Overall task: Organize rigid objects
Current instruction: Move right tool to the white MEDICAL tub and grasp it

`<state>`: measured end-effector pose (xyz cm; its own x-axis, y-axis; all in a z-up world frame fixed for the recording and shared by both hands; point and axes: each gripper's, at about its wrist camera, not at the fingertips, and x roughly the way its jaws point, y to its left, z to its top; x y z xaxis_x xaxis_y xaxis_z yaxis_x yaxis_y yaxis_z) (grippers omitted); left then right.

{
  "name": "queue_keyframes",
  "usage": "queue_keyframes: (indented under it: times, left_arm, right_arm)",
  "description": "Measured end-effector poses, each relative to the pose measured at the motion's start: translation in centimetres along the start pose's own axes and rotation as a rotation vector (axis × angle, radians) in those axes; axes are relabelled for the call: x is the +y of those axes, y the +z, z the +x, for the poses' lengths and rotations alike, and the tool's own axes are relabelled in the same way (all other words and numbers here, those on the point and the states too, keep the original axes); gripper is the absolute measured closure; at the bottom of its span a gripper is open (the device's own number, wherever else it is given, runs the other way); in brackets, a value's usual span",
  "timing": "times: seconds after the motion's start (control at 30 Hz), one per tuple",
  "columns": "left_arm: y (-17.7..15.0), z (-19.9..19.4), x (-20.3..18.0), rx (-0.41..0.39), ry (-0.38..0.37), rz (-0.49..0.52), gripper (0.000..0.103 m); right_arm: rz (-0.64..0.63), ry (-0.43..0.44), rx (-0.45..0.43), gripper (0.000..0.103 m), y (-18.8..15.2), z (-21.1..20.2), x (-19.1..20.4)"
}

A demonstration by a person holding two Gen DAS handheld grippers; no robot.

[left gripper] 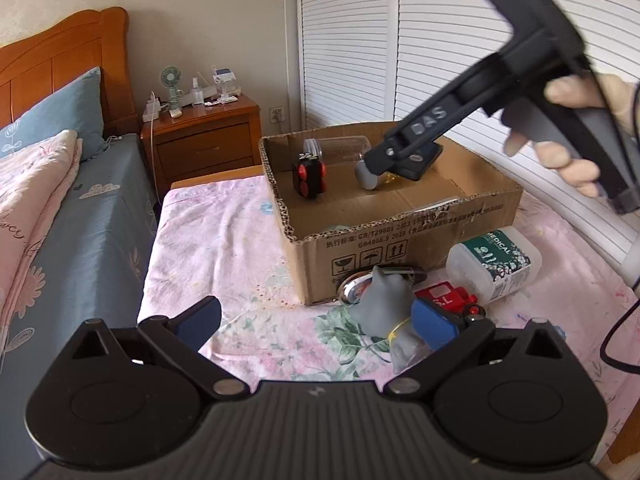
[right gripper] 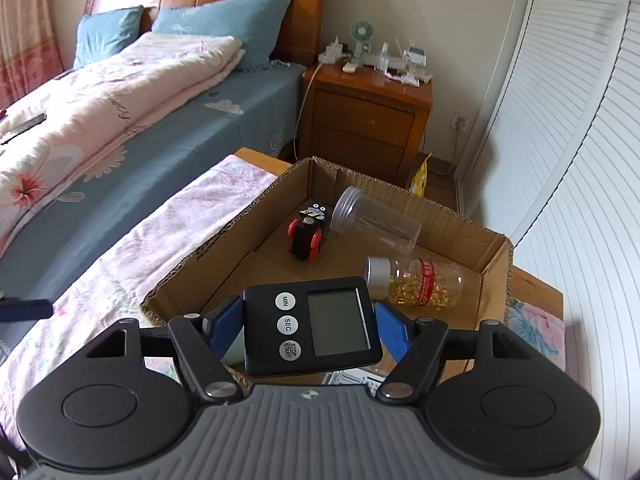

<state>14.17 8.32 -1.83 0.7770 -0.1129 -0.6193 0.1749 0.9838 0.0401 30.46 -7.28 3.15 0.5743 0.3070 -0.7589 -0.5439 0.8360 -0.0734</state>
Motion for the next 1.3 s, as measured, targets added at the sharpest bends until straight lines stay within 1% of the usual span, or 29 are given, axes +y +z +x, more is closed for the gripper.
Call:
queue_keyframes:
  times: [0.1,0.2,0.23,0.27,0.3,0.37,0.67,0.77,0.83,0.9,1.07,1.17,1.3]
  left_arm:
    - [-0.3,-0.2,0.1,-0.003,0.024,0.012,0.002]
    - [-0.5,-0.3,0.5,-0.002,0.023,-0.002,0.002]
    - [-0.6,-0.3,0.6,0.0,0.02,-0.008,0.002]
    - [-0.6,-0.3,0.7,0.001,0.017,-0.012,0.002]
    - [-0.7,-0.3,0.7,0.002,0.013,-0.013,0.002]
    - [-0.8,-0.2,0.7,0.006,0.008,-0.012,0.002]
    - [-0.9,0.0,0.1,0.021,0.004,-0.004,0.002]
    - [-1.0,0.0,-0.2,0.027,0.0,-0.001,0.002]
    - [-1.1,0.1,-0.3,0.035,-0.006,0.0,0.002]
    - [-1.2,0.2,-0.4,0.048,-0.013,-0.001,0.002]
    - [-1.4,0.7,-0.7,0.088,-0.025,-0.01,0.002]
    - [-1.6,1.0,-1.0,0.101,-0.023,-0.006,0.002]
    - [-1.8,1.5,-1.5,0.126,-0.03,0.002,0.002]
  right_arm:
    - [0.02,-0.024,0.035,0.027,0.5,1.9,0.0]
    - [0.053,-0.05,0.04,0.026,0.8,3.2,-0.3]
    - [0.066,-0.062,0.037,0.023,0.8,3.5,-0.5]
    - [0.08,-0.071,0.034,0.014,0.8,3.6,-0.7]
    - [0.092,-0.072,0.026,0.009,0.7,3.6,-0.9]
    - [0.107,-0.069,0.014,0.007,0.5,3.2,-1.1]
    - [0.164,-0.117,-0.031,0.0,-1.5,-0.6,-1.4]
    - [0.171,-0.144,-0.067,0.0,-2.8,-2.1,-1.2]
    - [0.165,-0.182,-0.092,0.0,-3.9,-3.0,-1.0]
    - [0.176,-0.222,-0.098,0.0,-5.2,-3.5,-0.9]
    - [0.182,-0.277,-0.083,0.0,-9.0,-3.9,0.0]
    - [0.186,-0.283,-0.067,0.0,-11.0,-3.5,0.3]
    - [0.232,-0.267,-0.024,0.0,-12.7,-2.1,0.0]
